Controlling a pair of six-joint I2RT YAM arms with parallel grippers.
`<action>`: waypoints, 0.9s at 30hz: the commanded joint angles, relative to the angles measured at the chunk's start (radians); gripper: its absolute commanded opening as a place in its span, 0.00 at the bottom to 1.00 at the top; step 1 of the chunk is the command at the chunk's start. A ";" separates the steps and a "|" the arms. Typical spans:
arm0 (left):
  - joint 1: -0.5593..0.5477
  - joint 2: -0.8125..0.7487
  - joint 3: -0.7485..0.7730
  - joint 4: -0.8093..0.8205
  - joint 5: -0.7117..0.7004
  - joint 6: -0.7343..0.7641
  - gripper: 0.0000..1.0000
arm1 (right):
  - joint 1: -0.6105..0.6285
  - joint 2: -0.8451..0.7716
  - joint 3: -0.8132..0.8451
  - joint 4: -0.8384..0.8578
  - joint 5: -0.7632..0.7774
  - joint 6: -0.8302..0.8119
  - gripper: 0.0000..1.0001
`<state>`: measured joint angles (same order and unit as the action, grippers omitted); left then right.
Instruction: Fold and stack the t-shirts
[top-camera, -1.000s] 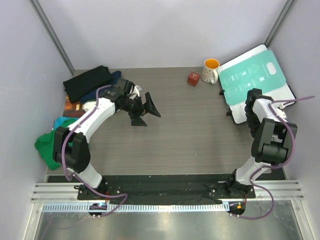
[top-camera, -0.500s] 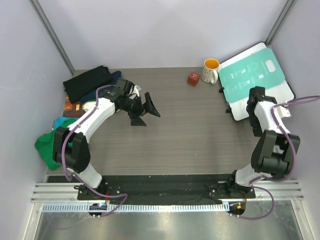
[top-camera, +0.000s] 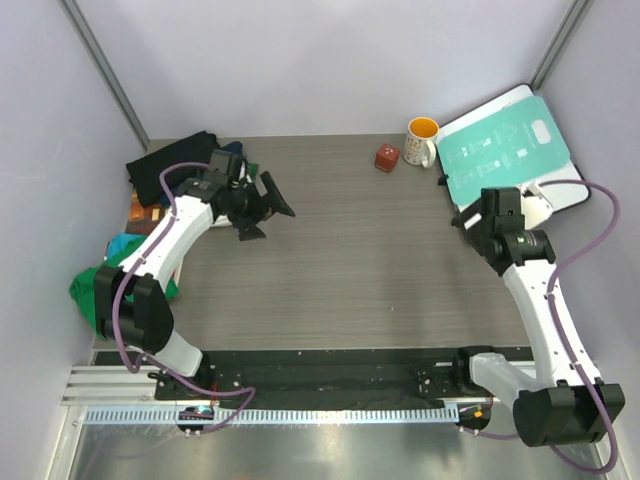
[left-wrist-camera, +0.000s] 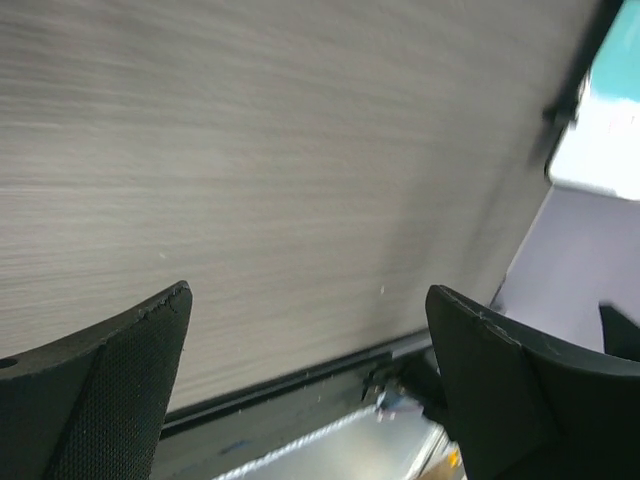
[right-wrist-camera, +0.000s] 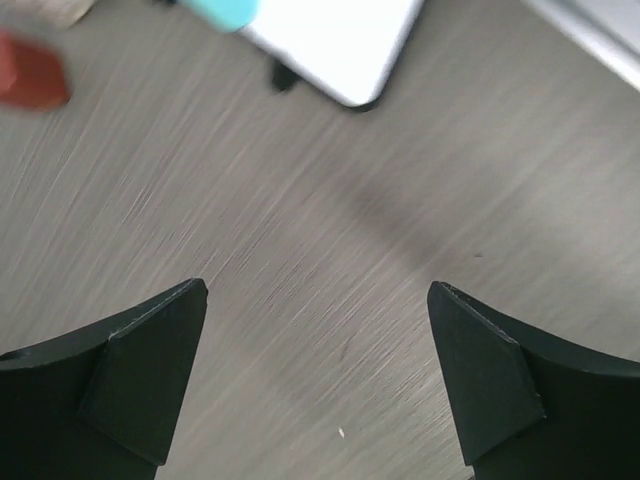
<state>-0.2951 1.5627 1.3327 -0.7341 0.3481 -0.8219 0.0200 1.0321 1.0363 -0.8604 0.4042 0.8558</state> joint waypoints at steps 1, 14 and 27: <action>0.074 -0.032 0.020 -0.002 -0.145 -0.049 1.00 | 0.141 0.089 0.077 0.115 -0.172 -0.171 0.98; 0.373 -0.079 0.214 -0.122 -0.287 0.018 1.00 | 0.356 0.520 0.464 0.299 -0.484 -0.379 0.96; 0.442 0.023 0.190 0.127 -0.228 -0.114 1.00 | 0.601 0.671 0.507 0.282 -0.544 -0.348 0.97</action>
<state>0.1230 1.5154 1.4349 -0.7296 0.1066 -0.8909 0.5999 1.7107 1.5059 -0.5777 -0.0910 0.5209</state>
